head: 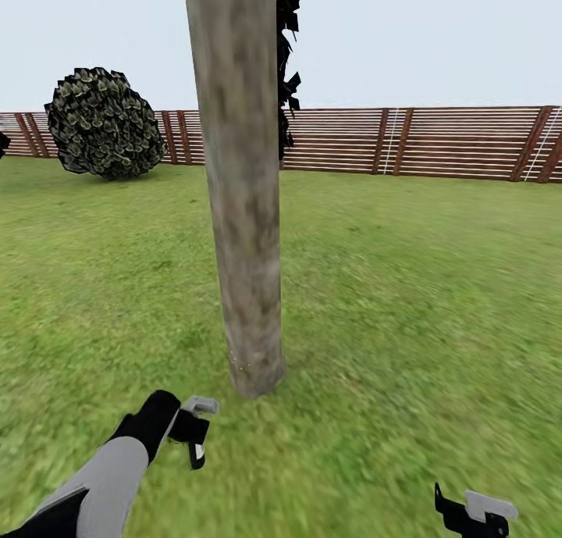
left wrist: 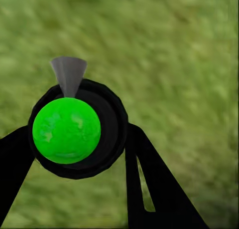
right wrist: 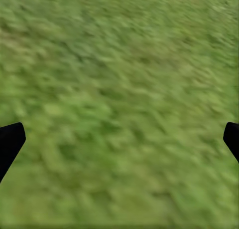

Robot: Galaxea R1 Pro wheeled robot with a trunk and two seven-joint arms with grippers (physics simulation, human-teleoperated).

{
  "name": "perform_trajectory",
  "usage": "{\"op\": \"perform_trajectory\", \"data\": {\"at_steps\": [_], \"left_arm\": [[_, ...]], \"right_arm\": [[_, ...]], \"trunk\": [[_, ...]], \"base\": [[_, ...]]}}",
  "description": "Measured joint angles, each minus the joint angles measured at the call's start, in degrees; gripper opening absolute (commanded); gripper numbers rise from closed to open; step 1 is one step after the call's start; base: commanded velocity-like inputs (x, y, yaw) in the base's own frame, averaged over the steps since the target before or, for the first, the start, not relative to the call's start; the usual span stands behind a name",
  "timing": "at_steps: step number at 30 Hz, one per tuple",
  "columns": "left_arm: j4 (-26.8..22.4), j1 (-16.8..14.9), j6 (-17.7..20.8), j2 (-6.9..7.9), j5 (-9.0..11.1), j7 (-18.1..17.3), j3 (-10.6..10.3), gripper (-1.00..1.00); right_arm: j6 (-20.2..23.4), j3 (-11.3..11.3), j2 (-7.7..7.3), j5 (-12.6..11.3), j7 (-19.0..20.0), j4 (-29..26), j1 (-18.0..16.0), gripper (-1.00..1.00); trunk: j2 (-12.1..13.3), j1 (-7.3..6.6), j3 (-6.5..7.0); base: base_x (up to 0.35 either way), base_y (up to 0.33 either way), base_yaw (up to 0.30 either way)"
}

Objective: In the garden, pick up the pesticide atomizer on the floor and spray pesticide onto both trees until each tree trunk is fully covered.

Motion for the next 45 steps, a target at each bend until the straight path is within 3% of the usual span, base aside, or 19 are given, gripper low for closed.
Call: {"op": "perform_trajectory", "data": {"at_steps": [3,5,8,10,11,14,17,20,24,27,30,34,39,41,45], "left_arm": [[0.14,-0.32,0.43,-0.66,-0.51,-0.80,-0.08,-1.00],[0.13,-0.40,0.55,-0.31,-0.86,-2.73,-0.51,-1.00],[-0.45,-0.43,1.24,1.85,-1.73,-4.62,-0.73,-1.00],[-0.56,-0.33,2.21,5.41,-1.83,-5.21,-0.99,-1.00],[-0.55,-0.12,2.44,5.90,-1.27,-5.29,-1.05,-1.00],[-0.40,0.05,2.64,5.74,-0.87,-5.34,-2.12,-1.00],[-0.40,0.04,2.91,4.27,-0.71,-5.34,-4.47,-1.00],[-0.55,-0.34,2.99,3.61,-0.62,-5.34,-5.35,-1.00],[-0.77,-1.24,2.98,3.34,-0.47,-5.36,-5.57,-1.00],[-0.40,-4.48,3.30,3.36,-0.28,-5.39,-5.46,-1.00],[-0.53,-7.14,6.19,3.98,-0.63,-5.40,-5.62,-1.00],[-0.63,-7.15,6.76,4.13,-0.51,-5.43,-5.68,-1.00],[-0.69,-7.38,6.85,2.64,-0.15,-5.59,-5.54,-1.00],[-0.80,-7.51,6.80,2.32,-0.54,-6.93,-5.61,-1.00],[-1.24,-9.01,6.69,3.32,-0.97,-10.65,-5.74,-1.00]], "right_arm": [[0.00,0.01,0.00,0.00,0.00,0.00,0.00,1.00],[0.00,0.01,0.00,0.00,0.00,0.00,0.00,1.00],[0.00,0.01,0.00,0.01,0.00,0.00,0.00,1.00],[0.00,0.01,0.00,0.01,0.00,0.00,-0.01,1.00],[0.00,0.00,0.00,0.01,0.00,0.00,0.00,1.00],[0.00,0.00,0.00,0.01,0.00,0.00,0.00,1.00],[0.00,0.00,0.00,0.00,0.00,0.00,0.00,1.00],[0.00,0.00,0.03,-0.03,0.00,0.00,0.00,1.00],[-0.01,0.00,0.00,-0.07,0.01,0.00,0.00,1.00],[0.01,0.00,-0.01,-0.13,0.01,-0.01,0.01,1.00],[0.07,0.00,-0.01,-0.16,0.00,-0.01,0.01,1.00],[0.08,0.00,0.00,-0.17,-0.02,0.00,0.00,1.00],[0.07,0.00,0.00,-0.18,-0.04,0.00,0.00,1.00],[0.08,0.00,0.01,-0.17,-0.08,0.00,0.00,1.00],[0.09,0.00,0.00,-0.17,-0.05,0.00,-0.01,1.00]], "trunk": [[0.00,0.00,0.00],[0.00,0.00,0.00],[0.00,0.00,0.00],[0.00,0.00,0.00],[0.00,0.00,0.00],[0.00,0.02,-0.01],[0.00,0.02,0.00],[0.00,0.01,0.00],[0.00,0.00,0.00],[0.00,0.00,0.00],[0.00,0.00,0.00],[0.00,0.02,-0.01],[0.00,0.02,0.00],[0.00,0.01,0.00],[0.00,0.00,0.01]], "base": [[0.000,0.000,0.000],[0.000,0.000,0.000],[0.000,0.000,0.000],[-0.003,0.000,0.000],[-0.062,0.000,0.000],[-0.219,0.000,0.000],[-0.209,0.000,0.000],[-0.053,0.000,0.000],[-0.010,0.000,-0.082],[-0.001,0.000,-0.265],[0.000,0.000,-0.262],[-0.148,0.000,-0.078],[-0.245,0.000,-0.006],[-0.032,0.000,0.000],[-0.008,0.000,0.000]]}}
